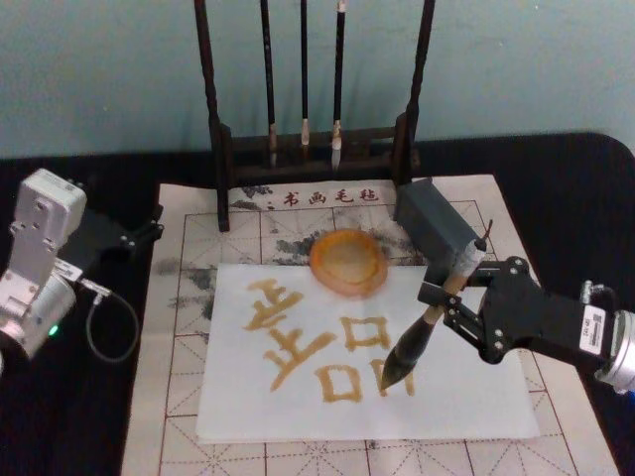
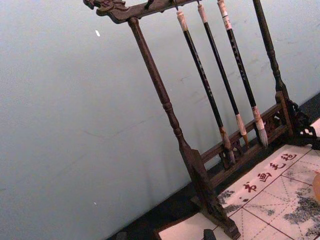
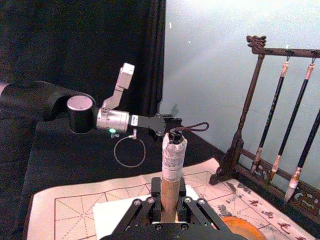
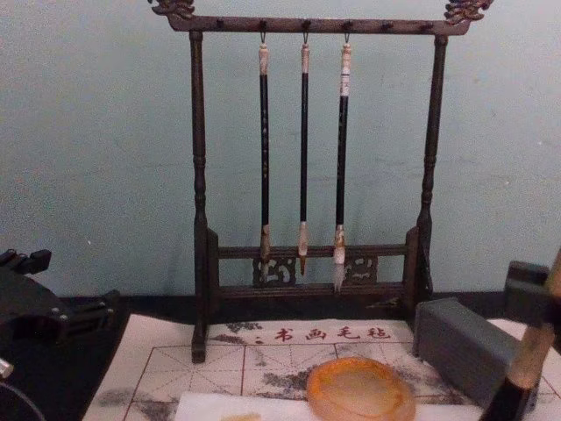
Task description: Pick up the brush from the inkstone, write on the paper, then place the brush back to its original position.
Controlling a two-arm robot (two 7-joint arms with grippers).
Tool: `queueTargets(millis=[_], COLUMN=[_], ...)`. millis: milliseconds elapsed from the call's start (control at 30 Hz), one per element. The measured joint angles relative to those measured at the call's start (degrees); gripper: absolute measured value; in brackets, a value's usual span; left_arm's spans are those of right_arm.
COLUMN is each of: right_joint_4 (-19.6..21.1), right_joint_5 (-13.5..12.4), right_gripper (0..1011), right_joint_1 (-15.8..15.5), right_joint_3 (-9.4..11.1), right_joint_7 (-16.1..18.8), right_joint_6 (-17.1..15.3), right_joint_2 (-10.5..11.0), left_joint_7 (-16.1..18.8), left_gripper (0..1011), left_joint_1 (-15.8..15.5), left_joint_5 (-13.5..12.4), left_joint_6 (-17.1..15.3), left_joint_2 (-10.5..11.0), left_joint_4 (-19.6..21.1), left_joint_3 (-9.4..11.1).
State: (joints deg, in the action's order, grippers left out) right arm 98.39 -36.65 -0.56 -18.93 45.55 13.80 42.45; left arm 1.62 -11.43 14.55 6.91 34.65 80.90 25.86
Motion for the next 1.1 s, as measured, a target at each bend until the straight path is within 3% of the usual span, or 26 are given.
queueTargets(millis=[1100], right_joint_4=[-1.1], right_joint_5=[1.3], right_gripper=[185], right_joint_1=[0.3], right_joint_3=[-0.8], right_joint_7=[-0.5], right_joint_6=[0.6], right_joint_2=[0.6], left_joint_7=[0.0], left_gripper=[1001], left_joint_1=[0.0], left_joint_5=[0.0], left_joint_6=[0.0], left_joint_2=[0.0], left_joint_4=[0.0], left_joint_3=[0.0])
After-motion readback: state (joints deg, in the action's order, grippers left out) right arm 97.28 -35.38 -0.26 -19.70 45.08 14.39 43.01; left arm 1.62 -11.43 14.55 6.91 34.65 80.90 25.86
